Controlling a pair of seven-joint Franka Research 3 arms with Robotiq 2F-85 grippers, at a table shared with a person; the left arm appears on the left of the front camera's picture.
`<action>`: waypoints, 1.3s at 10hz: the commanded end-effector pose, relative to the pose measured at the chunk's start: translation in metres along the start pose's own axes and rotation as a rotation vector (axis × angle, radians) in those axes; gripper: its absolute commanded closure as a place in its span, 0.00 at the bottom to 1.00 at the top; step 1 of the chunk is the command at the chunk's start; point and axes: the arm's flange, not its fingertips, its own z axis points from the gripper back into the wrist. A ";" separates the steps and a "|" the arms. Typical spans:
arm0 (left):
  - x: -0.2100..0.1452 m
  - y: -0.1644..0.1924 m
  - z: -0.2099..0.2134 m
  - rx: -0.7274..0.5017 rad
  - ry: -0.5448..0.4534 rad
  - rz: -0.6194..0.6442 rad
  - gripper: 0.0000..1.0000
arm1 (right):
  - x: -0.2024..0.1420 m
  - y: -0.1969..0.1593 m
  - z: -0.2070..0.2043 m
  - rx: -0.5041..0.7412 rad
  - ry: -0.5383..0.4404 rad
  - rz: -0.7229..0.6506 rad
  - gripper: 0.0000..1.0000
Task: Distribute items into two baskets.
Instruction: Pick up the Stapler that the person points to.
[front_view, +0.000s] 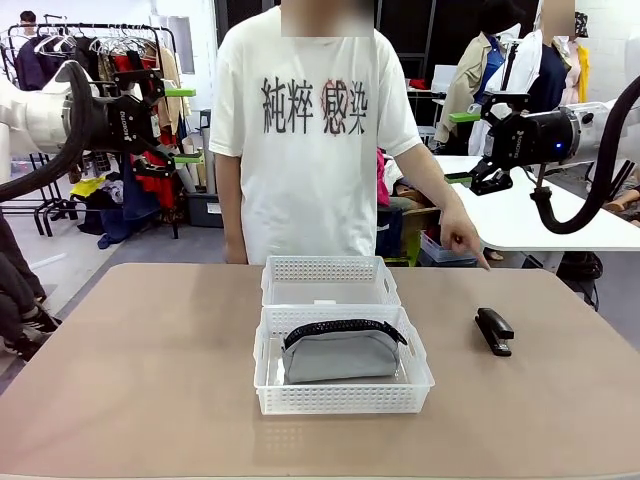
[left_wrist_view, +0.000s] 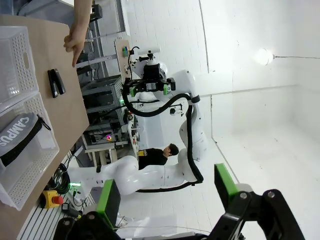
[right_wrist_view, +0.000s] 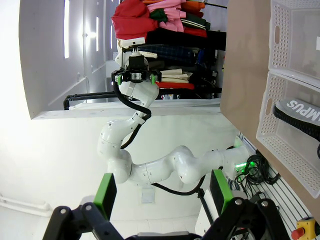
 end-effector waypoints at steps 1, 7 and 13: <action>-0.004 -0.002 0.001 -0.006 0.005 0.007 0.00 | -0.001 0.002 0.000 0.000 -0.001 -0.003 0.00; -0.004 -0.002 0.001 -0.006 0.005 0.007 0.00 | -0.001 0.002 0.000 0.000 -0.001 -0.003 0.00; -0.004 -0.002 0.001 -0.006 0.005 0.007 0.00 | 0.007 0.008 -0.015 -0.173 0.039 -0.012 0.00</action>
